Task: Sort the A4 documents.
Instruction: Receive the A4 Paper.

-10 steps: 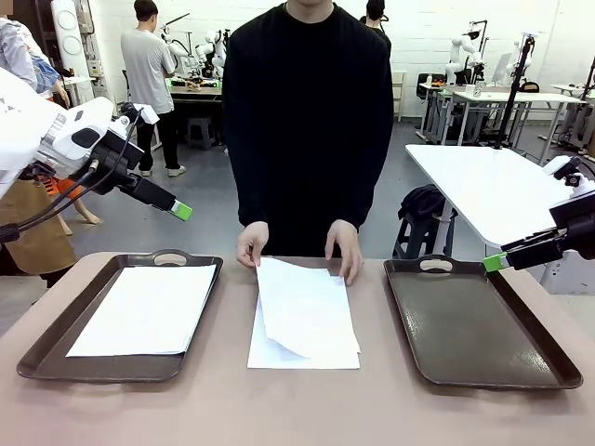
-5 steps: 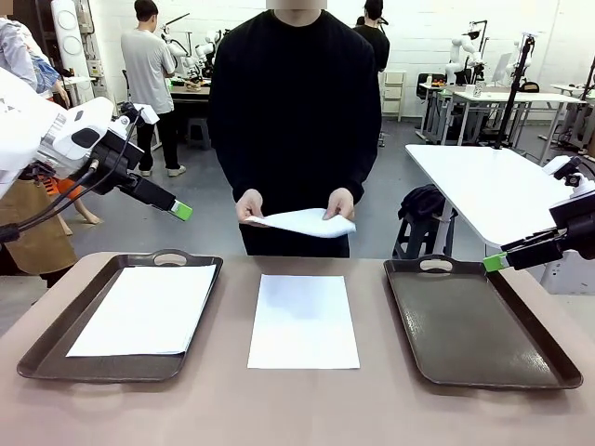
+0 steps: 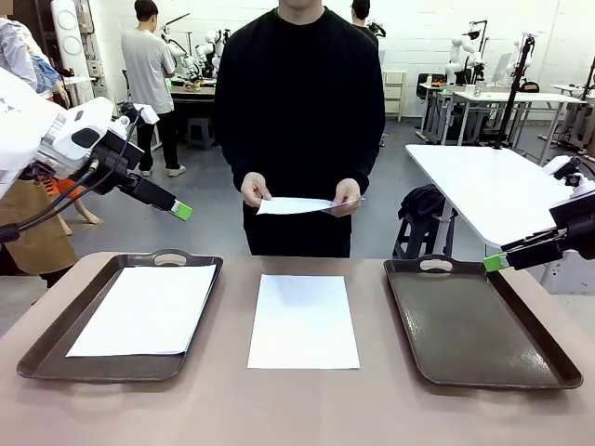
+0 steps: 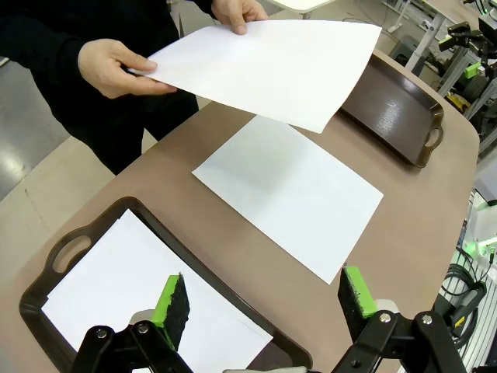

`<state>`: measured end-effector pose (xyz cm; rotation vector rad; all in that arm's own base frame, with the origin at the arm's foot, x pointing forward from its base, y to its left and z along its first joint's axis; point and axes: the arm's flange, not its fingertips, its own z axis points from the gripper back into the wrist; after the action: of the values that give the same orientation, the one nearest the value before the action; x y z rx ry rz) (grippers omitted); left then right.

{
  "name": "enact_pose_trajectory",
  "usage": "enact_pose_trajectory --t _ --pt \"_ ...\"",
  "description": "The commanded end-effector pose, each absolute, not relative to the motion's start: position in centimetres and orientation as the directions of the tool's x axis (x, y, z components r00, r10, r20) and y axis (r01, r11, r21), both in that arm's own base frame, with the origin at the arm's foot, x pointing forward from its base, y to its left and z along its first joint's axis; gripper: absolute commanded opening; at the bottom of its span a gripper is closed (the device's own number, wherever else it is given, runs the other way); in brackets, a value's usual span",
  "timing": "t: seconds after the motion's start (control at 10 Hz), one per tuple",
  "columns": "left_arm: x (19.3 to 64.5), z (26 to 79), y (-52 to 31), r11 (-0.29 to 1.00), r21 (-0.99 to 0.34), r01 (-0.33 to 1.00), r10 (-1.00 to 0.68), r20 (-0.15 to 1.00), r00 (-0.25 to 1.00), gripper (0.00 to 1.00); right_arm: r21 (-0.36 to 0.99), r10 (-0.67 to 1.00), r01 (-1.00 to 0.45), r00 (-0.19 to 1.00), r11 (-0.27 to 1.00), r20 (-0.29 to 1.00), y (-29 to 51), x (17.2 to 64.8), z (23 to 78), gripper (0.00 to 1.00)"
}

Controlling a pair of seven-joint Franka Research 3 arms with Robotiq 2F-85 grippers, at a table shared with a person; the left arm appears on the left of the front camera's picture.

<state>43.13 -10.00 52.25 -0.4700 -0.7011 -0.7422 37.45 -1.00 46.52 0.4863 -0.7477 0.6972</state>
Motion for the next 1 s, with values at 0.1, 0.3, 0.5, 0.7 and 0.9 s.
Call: enact_pose_trajectory --t 0.1,0.3,0.5,0.7,0.9 --pt "43.18 52.23 -9.79 0.641 -0.145 0.754 -0.447 0.728 0.52 1.0 0.16 0.384 -0.732 0.514 0.662 0.767 -1.03 37.92 46.19 1.0" --pt "43.18 52.23 -9.79 0.641 -0.145 0.754 -0.447 0.728 0.52 1.0 0.16 0.384 -0.732 0.514 0.662 0.767 -1.03 37.92 46.19 1.0" --pt "43.18 52.23 -9.79 0.641 -0.145 0.754 -0.447 0.728 0.52 1.0 0.16 0.384 -0.732 0.514 0.662 0.767 -1.03 37.92 46.19 1.0" --pt "43.18 52.23 -9.79 0.641 -0.145 0.754 -0.447 0.728 0.52 1.0 0.16 0.384 -0.732 0.514 0.662 0.767 -1.03 37.92 46.19 1.0" --pt "43.18 52.23 -9.79 0.641 -0.145 0.754 -0.447 0.728 0.52 1.0 0.16 0.384 -0.732 0.514 0.662 0.767 -1.03 37.92 46.19 1.0"
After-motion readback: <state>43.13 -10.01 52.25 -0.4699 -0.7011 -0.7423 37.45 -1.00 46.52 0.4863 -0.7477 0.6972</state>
